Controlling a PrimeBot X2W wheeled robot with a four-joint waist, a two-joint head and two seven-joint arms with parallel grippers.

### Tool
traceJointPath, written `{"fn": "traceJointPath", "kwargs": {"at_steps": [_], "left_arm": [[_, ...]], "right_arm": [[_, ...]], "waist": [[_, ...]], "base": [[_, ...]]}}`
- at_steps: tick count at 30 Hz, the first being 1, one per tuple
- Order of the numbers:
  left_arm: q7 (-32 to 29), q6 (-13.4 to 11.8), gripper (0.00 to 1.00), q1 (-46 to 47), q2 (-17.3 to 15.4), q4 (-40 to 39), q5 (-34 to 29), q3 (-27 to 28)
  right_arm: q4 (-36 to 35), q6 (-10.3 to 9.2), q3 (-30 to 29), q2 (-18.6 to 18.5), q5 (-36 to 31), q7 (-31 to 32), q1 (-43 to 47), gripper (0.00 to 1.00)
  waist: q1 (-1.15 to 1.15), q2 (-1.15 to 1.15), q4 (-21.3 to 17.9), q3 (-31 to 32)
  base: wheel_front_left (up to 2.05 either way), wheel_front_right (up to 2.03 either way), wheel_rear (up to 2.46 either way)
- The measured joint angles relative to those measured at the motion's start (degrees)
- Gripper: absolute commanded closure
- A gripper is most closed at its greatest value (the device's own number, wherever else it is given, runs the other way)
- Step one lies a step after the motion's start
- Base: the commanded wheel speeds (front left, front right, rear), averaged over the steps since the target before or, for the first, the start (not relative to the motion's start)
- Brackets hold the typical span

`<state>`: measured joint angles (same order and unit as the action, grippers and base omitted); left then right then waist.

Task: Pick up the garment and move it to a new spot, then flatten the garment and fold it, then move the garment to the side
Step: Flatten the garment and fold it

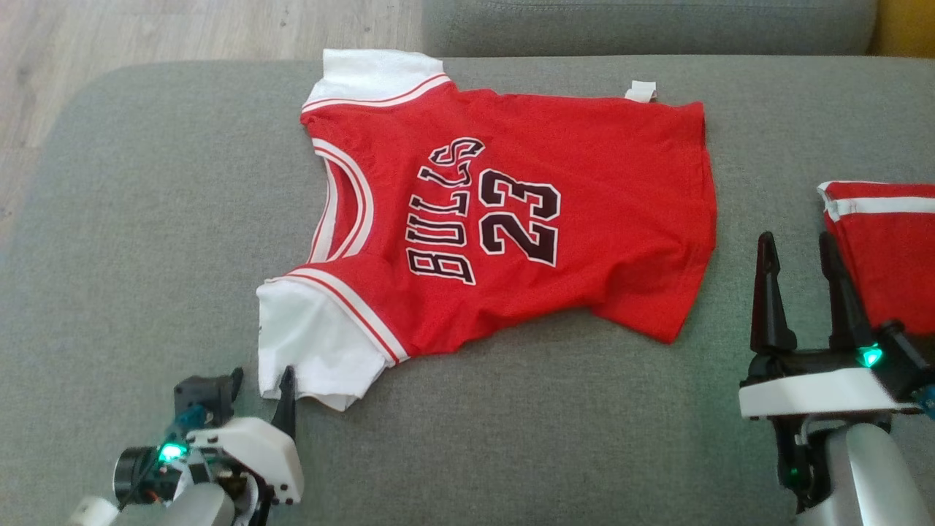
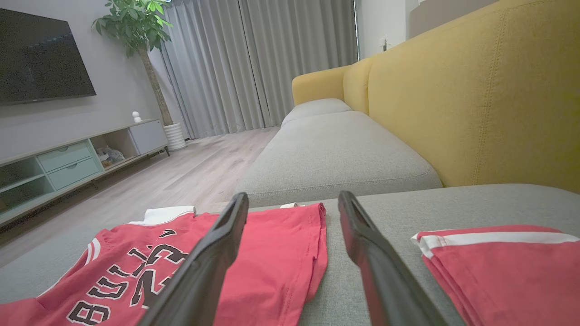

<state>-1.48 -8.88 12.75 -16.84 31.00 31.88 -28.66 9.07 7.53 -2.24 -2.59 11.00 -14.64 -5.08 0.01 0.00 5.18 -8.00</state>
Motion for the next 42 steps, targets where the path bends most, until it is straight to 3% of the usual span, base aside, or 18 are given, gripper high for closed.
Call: {"fn": "traceJointPath", "kwargs": {"at_steps": [6,7,8,14,22,24,26,33,42], "left_arm": [[-0.7,0.3,0.0,1.0,0.0,0.7,0.6,-0.1],[-0.7,0.5,0.54,1.1,0.0,0.8,0.6,-0.1],[-0.9,0.9,1.0,1.2,0.0,0.9,1.0,-0.3],[0.6,2.3,1.0,1.3,0.1,0.3,1.2,-0.9],[13.5,1.7,1.0,2.4,0.2,-6.7,0.2,2.0],[14.9,1.0,1.0,2.7,0.3,-8.9,-0.5,3.2],[15.4,0.8,1.0,2.8,0.4,-10.9,-1.3,4.1],[15.8,0.8,1.0,2.6,1.5,-16.3,-4.2,6.3],[15.8,2.4,1.0,2.4,2.7,-17.3,-6.3,7.5]], "right_arm": [[0.0,0.0,-0.1,0.0,0.0,0.0,-0.1,0.0],[0.0,0.0,-0.2,0.0,0.0,0.0,-0.1,0.0],[0.0,0.0,-0.2,0.0,0.0,0.0,-0.1,0.0],[2.7,0.0,-0.3,0.0,0.0,0.0,-0.1,0.0],[10.3,0.0,0.8,0.0,0.3,4.4,-0.1,0.0],[12.9,0.0,1.4,0.0,3.8,7.3,-0.1,0.0],[15.4,0.0,2.3,0.0,6.2,8.8,-0.2,0.0],[21.1,0.0,4.5,0.0,5.5,11.3,-4.0,0.0],[25.9,0.0,7.5,-0.2,4.5,13.4,-6.6,0.0]], "waist": [[0.0,0.0,-0.4,-0.4],[0.0,0.0,-0.4,-0.4],[0.0,0.0,-0.4,-0.4],[0.0,0.0,-0.3,0.2],[-0.01,0.0,0.5,2.0],[-0.01,0.0,0.7,2.2],[0.0,0.0,1.0,2.2],[-0.01,0.0,2.1,1.4],[0.0,0.0,3.0,0.5]], "base": [[0.0,0.0,0.0],[0.0,0.0,0.0],[0.0,0.0,0.0],[0.0,0.0,0.0],[0.0,0.0,0.0],[0.0,0.0,0.0],[0.0,0.0,0.0],[0.0,0.0,0.0],[0.0,0.0,0.0]]}}
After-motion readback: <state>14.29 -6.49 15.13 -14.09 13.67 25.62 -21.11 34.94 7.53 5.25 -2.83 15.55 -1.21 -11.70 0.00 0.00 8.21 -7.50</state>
